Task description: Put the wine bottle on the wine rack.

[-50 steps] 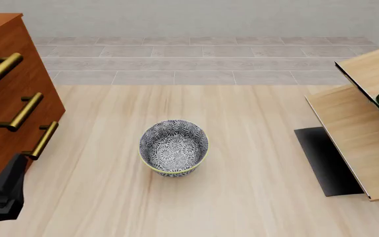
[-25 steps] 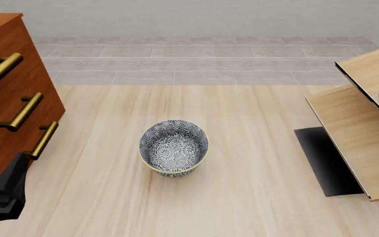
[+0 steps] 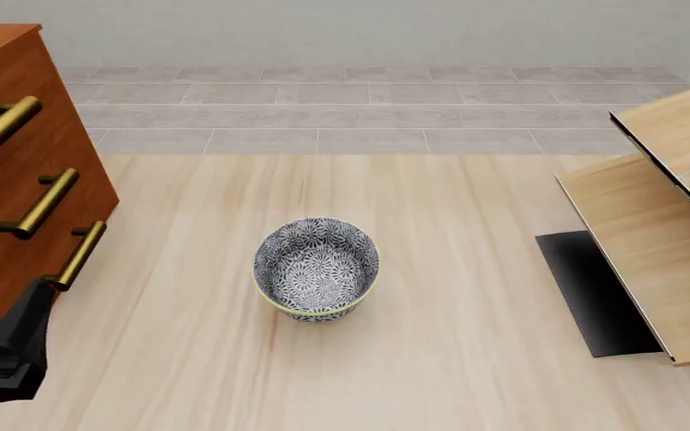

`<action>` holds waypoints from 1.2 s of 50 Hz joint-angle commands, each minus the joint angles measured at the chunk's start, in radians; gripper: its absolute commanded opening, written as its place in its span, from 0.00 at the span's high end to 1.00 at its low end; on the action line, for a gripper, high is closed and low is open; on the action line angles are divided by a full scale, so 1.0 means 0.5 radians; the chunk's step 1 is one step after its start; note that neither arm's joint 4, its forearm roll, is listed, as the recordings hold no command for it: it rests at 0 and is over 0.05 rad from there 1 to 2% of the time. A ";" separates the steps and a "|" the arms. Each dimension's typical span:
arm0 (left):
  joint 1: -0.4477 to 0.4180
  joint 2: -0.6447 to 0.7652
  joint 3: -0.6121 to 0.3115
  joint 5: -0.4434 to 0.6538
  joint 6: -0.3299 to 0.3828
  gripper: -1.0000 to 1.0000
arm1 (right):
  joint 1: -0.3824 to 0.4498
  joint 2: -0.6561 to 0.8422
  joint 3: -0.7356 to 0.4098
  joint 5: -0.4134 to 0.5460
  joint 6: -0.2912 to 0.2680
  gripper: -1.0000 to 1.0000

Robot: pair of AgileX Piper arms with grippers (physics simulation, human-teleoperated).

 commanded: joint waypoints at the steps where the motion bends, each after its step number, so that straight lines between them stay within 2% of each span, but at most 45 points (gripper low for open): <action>1: 0.000 -0.007 0.000 0.013 0.006 0.00 | -0.003 0.117 0.077 0.003 0.014 1.00; 30: 0.005 -0.099 0.000 0.110 0.023 0.00 | -0.071 0.254 0.118 -0.120 0.029 1.00; 60: 0.008 -0.080 0.000 0.093 0.022 0.00 | -0.065 0.274 0.181 -0.174 0.033 1.00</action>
